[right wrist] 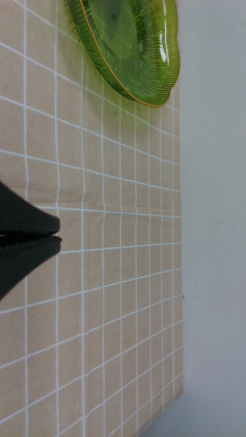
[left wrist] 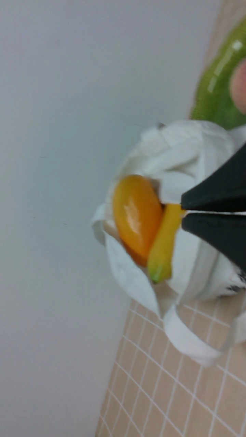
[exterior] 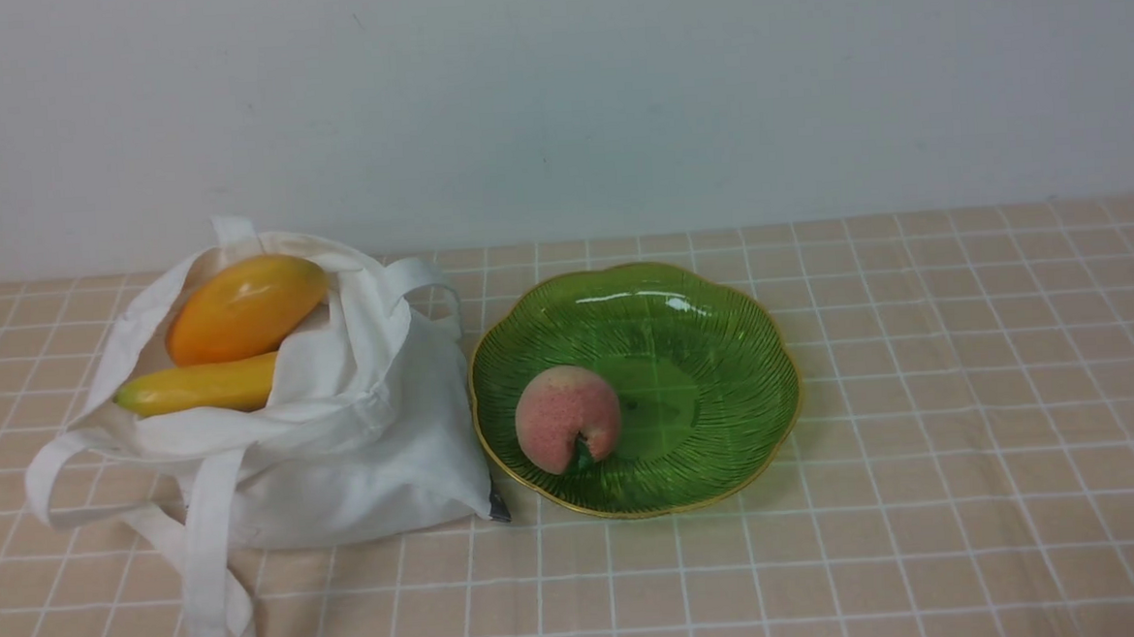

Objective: Take the fruit out of the bag on the brown coffee tablecloth and place them on the plate.
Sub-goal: 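Reach into the cloth bag and grasp the fruit inside with the left gripper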

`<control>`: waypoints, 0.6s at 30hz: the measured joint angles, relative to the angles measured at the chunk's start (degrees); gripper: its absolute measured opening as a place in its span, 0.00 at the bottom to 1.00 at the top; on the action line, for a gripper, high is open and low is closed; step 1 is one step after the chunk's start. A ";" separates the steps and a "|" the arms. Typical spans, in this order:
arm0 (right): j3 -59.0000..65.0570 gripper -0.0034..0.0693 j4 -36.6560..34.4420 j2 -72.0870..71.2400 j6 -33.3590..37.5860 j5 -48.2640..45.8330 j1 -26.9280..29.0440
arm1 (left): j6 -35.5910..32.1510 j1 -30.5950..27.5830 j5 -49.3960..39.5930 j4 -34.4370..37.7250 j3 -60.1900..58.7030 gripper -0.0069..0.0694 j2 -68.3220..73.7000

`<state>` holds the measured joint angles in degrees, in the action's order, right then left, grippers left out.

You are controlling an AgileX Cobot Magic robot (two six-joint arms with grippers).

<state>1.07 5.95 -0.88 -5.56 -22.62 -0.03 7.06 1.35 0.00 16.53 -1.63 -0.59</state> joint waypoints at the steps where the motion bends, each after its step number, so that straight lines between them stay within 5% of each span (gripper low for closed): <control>1: 0.00 0.03 0.00 0.00 0.05 0.00 0.00 | 0.50 0.00 2.58 1.55 0.00 0.08 0.00; 7: 0.00 0.03 0.00 0.00 0.05 0.00 0.00 | 2.60 0.00 22.40 6.41 0.26 0.08 0.00; 10: 0.00 0.03 0.00 0.00 0.05 0.00 0.00 | 3.33 0.00 24.06 5.18 4.83 0.08 0.00; 12: 0.00 0.03 0.00 0.00 0.05 0.00 0.00 | 3.46 0.00 19.22 -0.22 12.10 0.08 1.23; 18: 0.00 0.03 0.00 0.00 0.05 0.00 0.00 | 3.91 0.00 -14.22 -16.19 36.33 0.08 16.37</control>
<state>1.07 5.95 -0.88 -5.51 -22.62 -0.03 10.97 1.35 -14.22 0.35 34.70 15.78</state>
